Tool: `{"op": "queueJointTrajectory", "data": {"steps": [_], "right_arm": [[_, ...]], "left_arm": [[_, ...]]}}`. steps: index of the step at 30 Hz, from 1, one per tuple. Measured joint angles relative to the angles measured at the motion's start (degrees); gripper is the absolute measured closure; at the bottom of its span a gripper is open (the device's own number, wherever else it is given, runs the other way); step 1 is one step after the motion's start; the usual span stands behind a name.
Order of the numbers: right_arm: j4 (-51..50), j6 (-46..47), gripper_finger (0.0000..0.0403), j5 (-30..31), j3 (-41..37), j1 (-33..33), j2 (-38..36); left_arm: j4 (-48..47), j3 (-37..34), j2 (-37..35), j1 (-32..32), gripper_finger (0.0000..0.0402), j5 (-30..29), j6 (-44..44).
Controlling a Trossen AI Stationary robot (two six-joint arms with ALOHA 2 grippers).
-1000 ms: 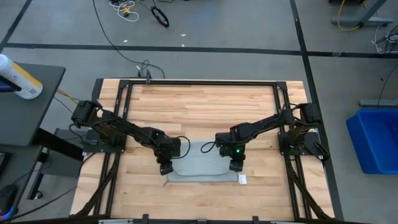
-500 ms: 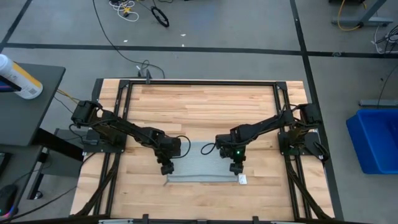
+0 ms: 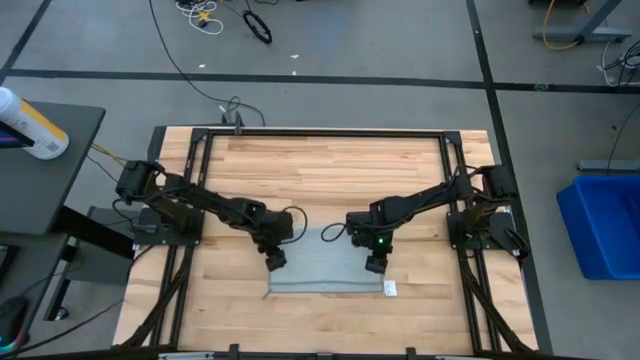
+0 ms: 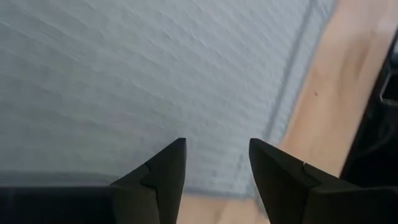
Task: Fold microfiber towels
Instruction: Fold the gray microfiber towel
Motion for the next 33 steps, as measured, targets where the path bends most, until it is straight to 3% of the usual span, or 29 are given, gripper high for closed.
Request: {"op": "queueJointTrajectory", "data": {"steps": [14,24,33], "right_arm": [[-1.11,-4.91,0.0162,0.63,0.04,-8.97,0.00],[-5.52,-10.51,0.0171,2.27,0.52,-13.90,0.00],[-13.92,-19.00,0.0160,7.80,8.89,-18.59,0.00]], "left_arm": [[-0.66,0.00,0.00,12.91,0.0218,3.95,5.98],[-3.05,0.03,0.00,17.49,0.0219,6.16,10.38],[-6.64,3.26,0.00,20.57,0.0219,6.83,15.99]]}}
